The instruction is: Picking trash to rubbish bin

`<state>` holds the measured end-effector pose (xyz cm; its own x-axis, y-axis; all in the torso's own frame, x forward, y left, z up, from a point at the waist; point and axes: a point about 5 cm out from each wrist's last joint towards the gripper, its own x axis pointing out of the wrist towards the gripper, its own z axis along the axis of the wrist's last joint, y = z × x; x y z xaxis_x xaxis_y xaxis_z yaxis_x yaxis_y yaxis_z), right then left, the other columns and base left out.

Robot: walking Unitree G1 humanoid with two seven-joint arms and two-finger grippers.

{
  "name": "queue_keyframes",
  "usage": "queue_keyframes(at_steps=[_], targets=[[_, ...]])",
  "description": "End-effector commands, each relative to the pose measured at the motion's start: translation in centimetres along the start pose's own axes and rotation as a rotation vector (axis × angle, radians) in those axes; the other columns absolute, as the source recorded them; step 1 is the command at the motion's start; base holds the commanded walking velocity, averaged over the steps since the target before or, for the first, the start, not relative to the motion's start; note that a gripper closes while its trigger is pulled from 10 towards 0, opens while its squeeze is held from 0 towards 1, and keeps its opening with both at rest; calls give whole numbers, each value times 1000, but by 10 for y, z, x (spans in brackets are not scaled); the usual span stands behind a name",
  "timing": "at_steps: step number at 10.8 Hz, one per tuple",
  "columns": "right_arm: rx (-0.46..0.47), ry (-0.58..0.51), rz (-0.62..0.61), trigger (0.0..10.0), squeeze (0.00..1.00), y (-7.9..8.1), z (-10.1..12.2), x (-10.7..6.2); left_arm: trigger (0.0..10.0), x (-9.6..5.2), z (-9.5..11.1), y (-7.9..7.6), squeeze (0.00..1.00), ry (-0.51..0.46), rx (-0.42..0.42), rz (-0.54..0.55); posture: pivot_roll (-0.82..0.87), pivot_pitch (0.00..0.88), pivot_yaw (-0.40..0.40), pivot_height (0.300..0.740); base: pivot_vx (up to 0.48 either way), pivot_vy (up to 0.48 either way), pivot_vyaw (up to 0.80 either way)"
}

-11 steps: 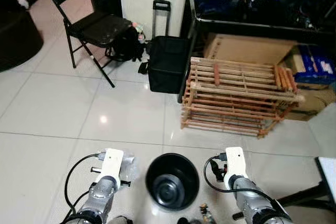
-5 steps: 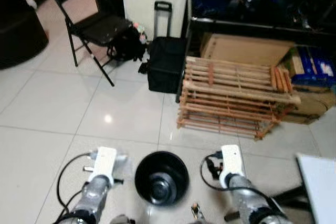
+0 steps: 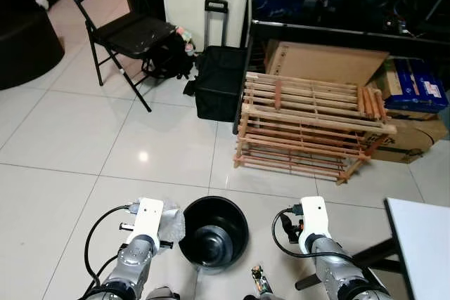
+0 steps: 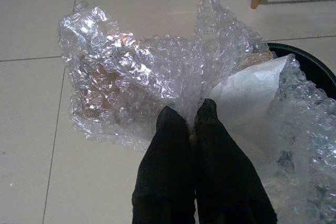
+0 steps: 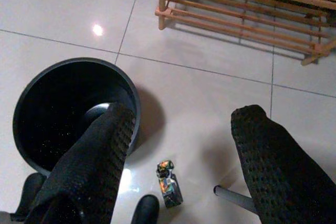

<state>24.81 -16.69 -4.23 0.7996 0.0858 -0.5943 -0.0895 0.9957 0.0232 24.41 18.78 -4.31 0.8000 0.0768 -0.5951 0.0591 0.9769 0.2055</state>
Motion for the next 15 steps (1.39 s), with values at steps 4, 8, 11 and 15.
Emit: queue_keyframes(at_steps=[4,8,11,15], targets=[[-1,11,-5,10000,0,-3,-2,-1,10000,0,-1,-3,0,4,12,-2,35,93,-66,740,0,-340,0],[0,17,0,10000,0,-1,-4,-1,10000,0,0,-3,0,-2,9,-3,36,91,-64,740,0,-136,0],[-1,12,-2,10000,0,-2,-2,-1,10000,1,2,-3,0,-10,7,-5,36,91,-64,740,0,0,0],[-3,13,-1,10000,0,-2,-2,-1,10000,5,16,-11,0,-32,25,-41,26,73,-63,740,0,0,0]])
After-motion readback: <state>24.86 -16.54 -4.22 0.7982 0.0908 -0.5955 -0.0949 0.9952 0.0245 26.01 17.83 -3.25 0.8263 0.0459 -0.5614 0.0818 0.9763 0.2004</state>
